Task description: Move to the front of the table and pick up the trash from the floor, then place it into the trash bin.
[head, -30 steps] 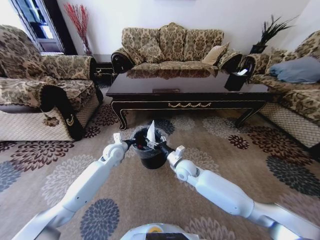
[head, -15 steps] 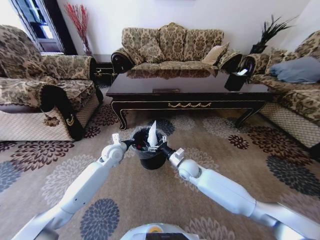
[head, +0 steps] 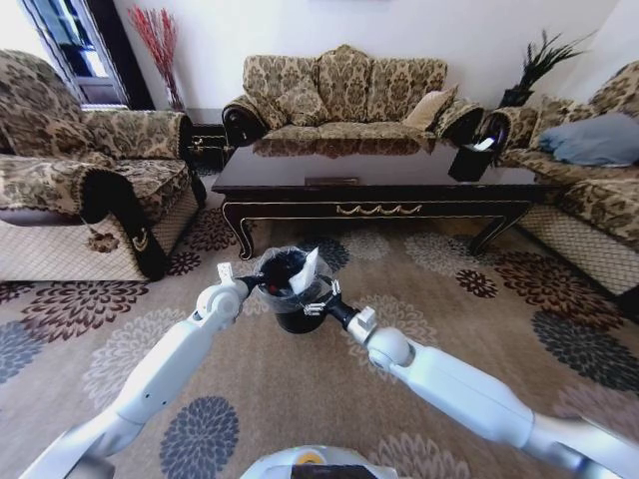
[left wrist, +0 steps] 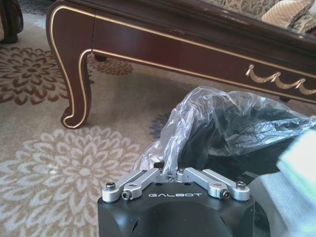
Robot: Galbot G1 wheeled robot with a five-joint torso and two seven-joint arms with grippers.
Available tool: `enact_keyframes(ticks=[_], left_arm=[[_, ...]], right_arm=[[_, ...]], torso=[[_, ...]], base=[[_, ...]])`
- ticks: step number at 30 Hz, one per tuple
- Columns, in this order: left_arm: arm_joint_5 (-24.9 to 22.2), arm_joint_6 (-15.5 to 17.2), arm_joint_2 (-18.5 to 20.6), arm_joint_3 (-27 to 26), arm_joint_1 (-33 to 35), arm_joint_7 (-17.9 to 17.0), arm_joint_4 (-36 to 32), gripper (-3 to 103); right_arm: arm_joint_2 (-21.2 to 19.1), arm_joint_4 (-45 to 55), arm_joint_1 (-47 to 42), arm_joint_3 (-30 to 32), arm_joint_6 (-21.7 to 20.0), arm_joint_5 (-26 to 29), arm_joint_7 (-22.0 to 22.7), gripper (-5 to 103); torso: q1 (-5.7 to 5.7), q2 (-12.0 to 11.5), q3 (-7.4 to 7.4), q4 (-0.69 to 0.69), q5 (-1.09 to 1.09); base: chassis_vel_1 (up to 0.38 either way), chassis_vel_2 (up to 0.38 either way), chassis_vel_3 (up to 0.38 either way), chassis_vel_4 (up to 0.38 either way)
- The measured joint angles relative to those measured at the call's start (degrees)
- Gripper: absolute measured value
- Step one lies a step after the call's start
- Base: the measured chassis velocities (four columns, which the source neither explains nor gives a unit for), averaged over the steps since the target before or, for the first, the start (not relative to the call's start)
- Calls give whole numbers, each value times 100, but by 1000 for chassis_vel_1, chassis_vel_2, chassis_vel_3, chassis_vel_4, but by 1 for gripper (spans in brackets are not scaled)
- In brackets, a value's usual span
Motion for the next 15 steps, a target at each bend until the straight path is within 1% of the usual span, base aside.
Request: enact_keyframes(ticks=[3,7,15], left_arm=[[-6,-1,24,-20,24,-2,-35,4],[-4,-1,92,-44,115,-16,-106,4],[121,-23,353,-219,408,-22,-49,4]], right_arm=[[-40,39,-107,51,0,-22,-1,100],[-69,93,-173,179,-1,0,22,100],[-74,119,-347,577,-48,288,335,100]], torso=[[0,0,0,-1,0],[0,0,0,2,-1],[0,0,0,2,-1]], base=[[0,0,0,0],[0,0,0,0],[0,0,0,0]])
